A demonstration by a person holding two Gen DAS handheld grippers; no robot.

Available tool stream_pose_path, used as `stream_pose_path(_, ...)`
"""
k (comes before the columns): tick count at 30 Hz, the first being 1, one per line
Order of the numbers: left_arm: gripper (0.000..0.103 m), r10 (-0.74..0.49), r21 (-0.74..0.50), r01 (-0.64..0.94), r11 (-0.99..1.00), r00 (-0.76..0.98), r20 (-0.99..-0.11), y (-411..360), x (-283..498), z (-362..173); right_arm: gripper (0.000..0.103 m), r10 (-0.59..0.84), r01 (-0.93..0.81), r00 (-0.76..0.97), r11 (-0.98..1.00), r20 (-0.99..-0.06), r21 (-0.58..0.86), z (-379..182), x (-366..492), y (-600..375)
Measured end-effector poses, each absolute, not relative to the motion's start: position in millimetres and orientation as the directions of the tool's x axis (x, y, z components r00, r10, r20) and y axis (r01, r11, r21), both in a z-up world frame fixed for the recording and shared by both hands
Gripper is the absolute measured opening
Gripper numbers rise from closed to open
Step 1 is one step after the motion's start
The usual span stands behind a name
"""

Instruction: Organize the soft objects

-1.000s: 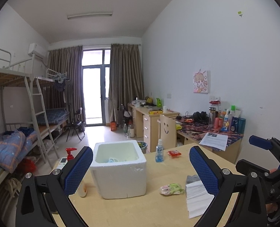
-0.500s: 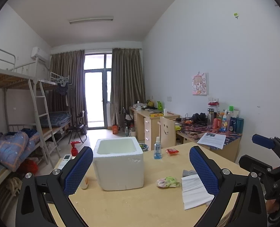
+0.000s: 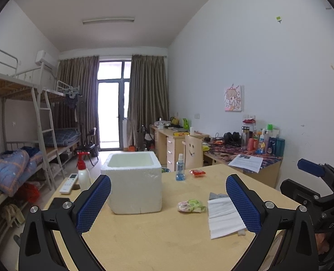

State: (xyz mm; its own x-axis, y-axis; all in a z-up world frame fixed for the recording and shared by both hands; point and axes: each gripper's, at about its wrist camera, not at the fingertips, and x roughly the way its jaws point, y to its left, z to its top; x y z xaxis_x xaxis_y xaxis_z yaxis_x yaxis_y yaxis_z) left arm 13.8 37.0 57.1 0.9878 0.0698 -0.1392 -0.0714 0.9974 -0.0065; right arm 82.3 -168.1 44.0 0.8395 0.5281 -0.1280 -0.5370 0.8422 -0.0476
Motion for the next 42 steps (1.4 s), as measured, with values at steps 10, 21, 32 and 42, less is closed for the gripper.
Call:
stream_pose_path(10, 0.102, 0.059, -0.031, -0.065, 0.997, 0.985, -0.161, 39, 19, 33, 0.103, 0.512, -0.523, 0.846, 0.852, -0.148, -0.042, 18, 88, -170)
stream_pose_path(21, 0.102, 0.051, -0.043, -0.059, 0.997, 0.983, -0.174, 40, 25, 16, 0.103, 0.535, -0.548, 0.823, 0.836, -0.193, -0.021, -2, 101, -173)
stream_pose_path(32, 0.102, 0.065, -0.028, -0.072, 0.997, 0.980, -0.188, 45, 35, 5, 0.103, 0.525, -0.538, 0.815, 0.843, -0.246, 0.016, -20, 118, -174)
stream_pose_path(42, 0.102, 0.047, -0.027, -0.055, 0.998, 0.971, -0.235, 49, 51, -9, 0.103, 0.513, -0.535, 0.807, 0.845, -0.293, 0.008, -33, 133, -170)
